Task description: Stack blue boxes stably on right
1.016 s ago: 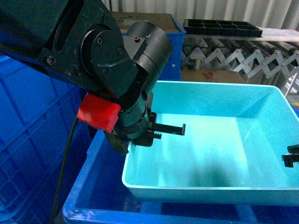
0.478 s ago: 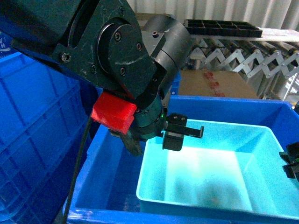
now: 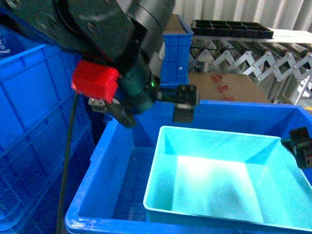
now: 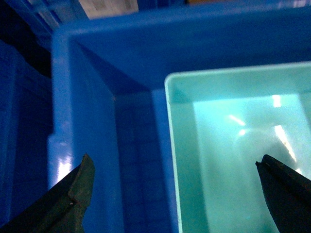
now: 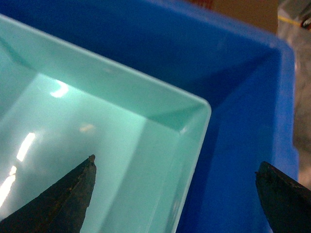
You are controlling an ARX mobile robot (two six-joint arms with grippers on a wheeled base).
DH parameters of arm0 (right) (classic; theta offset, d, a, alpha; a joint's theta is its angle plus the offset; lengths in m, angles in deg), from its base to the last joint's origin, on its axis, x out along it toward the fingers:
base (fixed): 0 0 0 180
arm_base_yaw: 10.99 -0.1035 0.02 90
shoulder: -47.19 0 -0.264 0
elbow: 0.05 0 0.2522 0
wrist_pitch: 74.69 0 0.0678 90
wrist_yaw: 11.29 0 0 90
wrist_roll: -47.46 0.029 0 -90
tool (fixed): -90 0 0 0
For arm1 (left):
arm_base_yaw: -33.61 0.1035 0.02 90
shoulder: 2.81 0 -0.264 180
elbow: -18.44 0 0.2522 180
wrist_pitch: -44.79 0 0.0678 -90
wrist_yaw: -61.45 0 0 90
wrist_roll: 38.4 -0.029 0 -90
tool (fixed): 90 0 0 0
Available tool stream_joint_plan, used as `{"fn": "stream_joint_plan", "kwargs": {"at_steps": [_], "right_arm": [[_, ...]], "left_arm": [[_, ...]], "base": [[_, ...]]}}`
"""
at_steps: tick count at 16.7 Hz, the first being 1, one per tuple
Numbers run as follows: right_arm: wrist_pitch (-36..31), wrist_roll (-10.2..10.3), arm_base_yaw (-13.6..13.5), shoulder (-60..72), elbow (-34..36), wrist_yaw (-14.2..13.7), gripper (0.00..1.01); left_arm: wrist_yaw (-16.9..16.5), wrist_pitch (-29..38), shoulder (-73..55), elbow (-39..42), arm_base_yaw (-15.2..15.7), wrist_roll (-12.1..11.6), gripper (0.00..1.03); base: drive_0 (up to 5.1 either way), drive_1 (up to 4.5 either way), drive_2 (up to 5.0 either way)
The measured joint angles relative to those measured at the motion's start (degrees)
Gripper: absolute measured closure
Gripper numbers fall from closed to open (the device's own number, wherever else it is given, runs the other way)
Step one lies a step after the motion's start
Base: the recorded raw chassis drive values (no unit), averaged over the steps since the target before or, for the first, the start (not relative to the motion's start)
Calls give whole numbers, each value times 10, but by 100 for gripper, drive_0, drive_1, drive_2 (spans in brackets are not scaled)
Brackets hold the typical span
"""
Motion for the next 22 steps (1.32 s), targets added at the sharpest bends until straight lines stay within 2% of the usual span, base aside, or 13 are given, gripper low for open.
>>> {"fn": "stream_joint_plan", "kwargs": {"at_steps": [1, 2, 3, 4, 5, 8, 9, 10, 11, 13, 17, 19, 22], "right_arm": [[-1, 23, 1, -84, -11, 46, 3], [87, 91, 67, -289, 25, 107, 3], [166, 148, 114, -434, 55, 120, 3], [169, 158, 114, -431, 55, 121, 3], [166, 161, 114, -426, 56, 120, 3], [25, 163, 100, -435, 111, 65, 15], [-11, 163, 95, -448, 138, 47, 21], [-23, 163, 92, -453, 148, 42, 23], [-46, 163, 85, -468, 173, 35, 28], [-71, 163, 76, -485, 202, 27, 36], [-93, 163, 63, -509, 239, 13, 50], [-100, 163, 55, -525, 267, 3, 61], [-104, 163, 30, -585, 336, -20, 98]], "left_arm": [[-39, 24, 110, 61, 52, 4, 5], [-85, 37, 328, 211, 96, 16, 5], [-77, 7, 461, 245, 101, 73, 5], [-77, 2, 451, 246, 103, 79, 5], [-77, 0, 448, 248, 103, 82, 5], [-77, 0, 448, 249, 103, 85, 5], [-66, 32, 449, 257, 102, 77, 6], [-57, 64, 450, 266, 100, 70, 8], [-26, 150, 457, 298, 101, 51, 13], [3, 214, 475, 339, 106, 12, 20], [10, 321, 516, 430, 125, -52, 35], [3, 371, 538, 475, 144, -77, 46], [-38, 407, 604, 574, 180, -108, 82]], "base": [[0, 0, 0], [0, 0, 0], [0, 0, 0], [0, 0, 0], [0, 0, 0], [0, 0, 0], [0, 0, 0], [0, 0, 0], [0, 0, 0], [0, 0, 0], [0, 0, 0], [0, 0, 0], [0, 0, 0]]}}
